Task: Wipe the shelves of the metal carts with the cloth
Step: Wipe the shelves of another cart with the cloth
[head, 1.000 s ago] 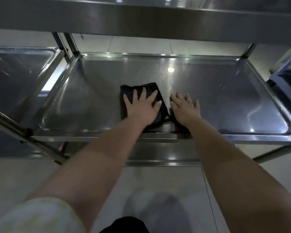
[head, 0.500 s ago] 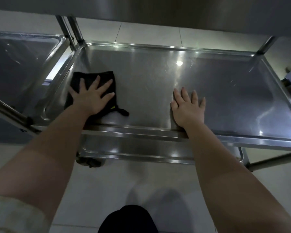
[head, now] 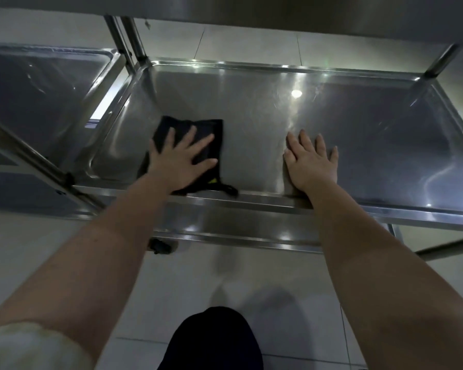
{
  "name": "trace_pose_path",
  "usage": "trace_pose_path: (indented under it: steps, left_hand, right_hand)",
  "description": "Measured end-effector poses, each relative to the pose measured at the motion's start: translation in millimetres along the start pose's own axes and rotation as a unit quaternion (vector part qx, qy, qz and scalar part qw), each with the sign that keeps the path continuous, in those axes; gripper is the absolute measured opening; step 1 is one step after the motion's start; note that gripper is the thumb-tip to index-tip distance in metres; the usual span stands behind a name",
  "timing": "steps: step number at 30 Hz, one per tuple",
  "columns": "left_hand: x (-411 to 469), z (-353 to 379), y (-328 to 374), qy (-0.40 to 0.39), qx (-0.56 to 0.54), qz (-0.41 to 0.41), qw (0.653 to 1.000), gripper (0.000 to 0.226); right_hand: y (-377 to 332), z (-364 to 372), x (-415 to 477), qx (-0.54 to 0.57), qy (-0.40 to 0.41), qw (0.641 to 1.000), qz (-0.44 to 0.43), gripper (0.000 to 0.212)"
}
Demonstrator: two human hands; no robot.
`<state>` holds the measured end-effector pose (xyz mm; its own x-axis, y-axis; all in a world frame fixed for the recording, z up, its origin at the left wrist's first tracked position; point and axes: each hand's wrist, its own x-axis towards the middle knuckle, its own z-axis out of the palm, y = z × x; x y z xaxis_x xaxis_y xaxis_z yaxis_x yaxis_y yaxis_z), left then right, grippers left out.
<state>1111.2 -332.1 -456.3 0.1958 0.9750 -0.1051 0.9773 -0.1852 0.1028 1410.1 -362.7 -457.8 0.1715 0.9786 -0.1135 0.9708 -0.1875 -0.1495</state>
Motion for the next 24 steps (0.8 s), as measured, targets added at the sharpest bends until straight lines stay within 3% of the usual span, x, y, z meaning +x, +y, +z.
trace_pose_path:
  steps: [4,13,19,21,24]
  left_hand:
    - [-0.9,-5.8,-49.4,-0.027,0.013,-0.065,0.997,0.064]
    - [-7.9,-10.2,-18.3,-0.032,0.015,-0.079,0.996,0.061]
    - [-33.4,5.7,131.0,-0.063,0.000,0.040,0.997,0.067]
    - [-37.1,7.9,141.1,-0.080,-0.002,0.060,0.995,0.067]
    - [-34.5,2.1,103.3,-0.075,-0.013,0.070,0.995,0.069]
  right_hand:
    - [-1.8,-3.2,-1.6,-0.006,-0.005,1.000,-0.010,0.054]
    - [4.2,2.2,-48.9,-0.034,-0.043,0.998,-0.034,0.056]
    - [-7.2,3.7,-48.4,-0.033,-0.045,0.998,-0.006,0.052]
    - [-4.2,4.3,-48.2,-0.029,-0.041,0.999,-0.006,0.052]
    - [-1.6,3.3,-47.7,-0.022,-0.037,0.999,-0.017,0.053]
